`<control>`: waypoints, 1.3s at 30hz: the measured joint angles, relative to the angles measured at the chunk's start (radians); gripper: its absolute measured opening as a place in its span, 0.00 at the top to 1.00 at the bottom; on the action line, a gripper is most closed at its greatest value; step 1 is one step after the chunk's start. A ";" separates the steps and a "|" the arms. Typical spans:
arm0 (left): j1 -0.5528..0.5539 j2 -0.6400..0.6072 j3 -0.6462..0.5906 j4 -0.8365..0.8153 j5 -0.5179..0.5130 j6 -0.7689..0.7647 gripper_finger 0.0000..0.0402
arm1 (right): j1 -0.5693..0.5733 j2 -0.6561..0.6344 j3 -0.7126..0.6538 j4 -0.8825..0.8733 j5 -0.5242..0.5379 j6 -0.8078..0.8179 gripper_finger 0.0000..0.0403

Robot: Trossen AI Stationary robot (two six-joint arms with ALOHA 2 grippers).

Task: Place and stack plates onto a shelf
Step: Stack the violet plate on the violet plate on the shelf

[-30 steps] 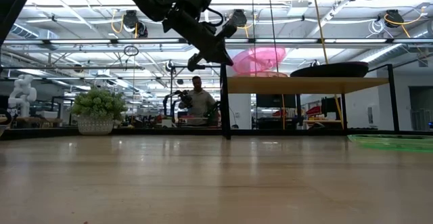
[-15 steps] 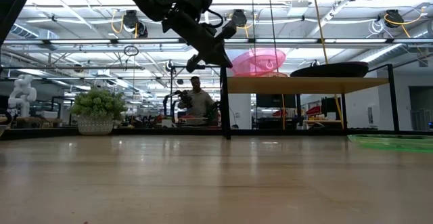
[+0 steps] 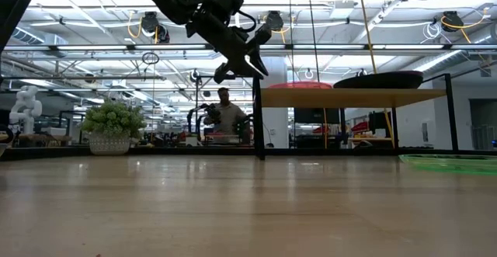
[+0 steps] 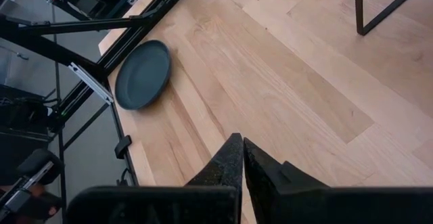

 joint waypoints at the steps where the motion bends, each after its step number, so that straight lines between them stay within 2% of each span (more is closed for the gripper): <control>1: -0.001 0.000 0.000 0.000 0.003 0.000 0.82 | 0.000 0.000 0.000 0.000 0.000 0.001 1.00; 11: -0.042 -0.031 0.000 -0.018 0.182 0.004 0.82 | 0.001 0.000 0.000 -0.002 -0.001 0.064 1.00; 18: -0.139 -0.106 0.001 -0.093 0.186 0.073 0.82 | 0.004 0.000 0.000 -0.016 -0.001 0.210 1.00; 23: -0.220 -0.175 0.000 -0.235 0.186 0.119 0.82 | 0.032 0.008 0.000 -0.016 -0.004 0.293 1.00; 28: -0.303 -0.235 0.001 -0.386 0.186 0.189 0.82 | 0.078 0.031 0.000 -0.020 -0.080 0.341 1.00; 34: -0.394 -0.260 0.001 -0.596 0.186 0.233 0.82 | 0.141 0.062 0.000 -0.087 -0.133 0.337 1.00; 39: -0.491 -0.267 0.000 -0.676 0.185 0.209 0.82 | 0.160 0.073 -0.059 -0.090 -0.211 0.190 1.00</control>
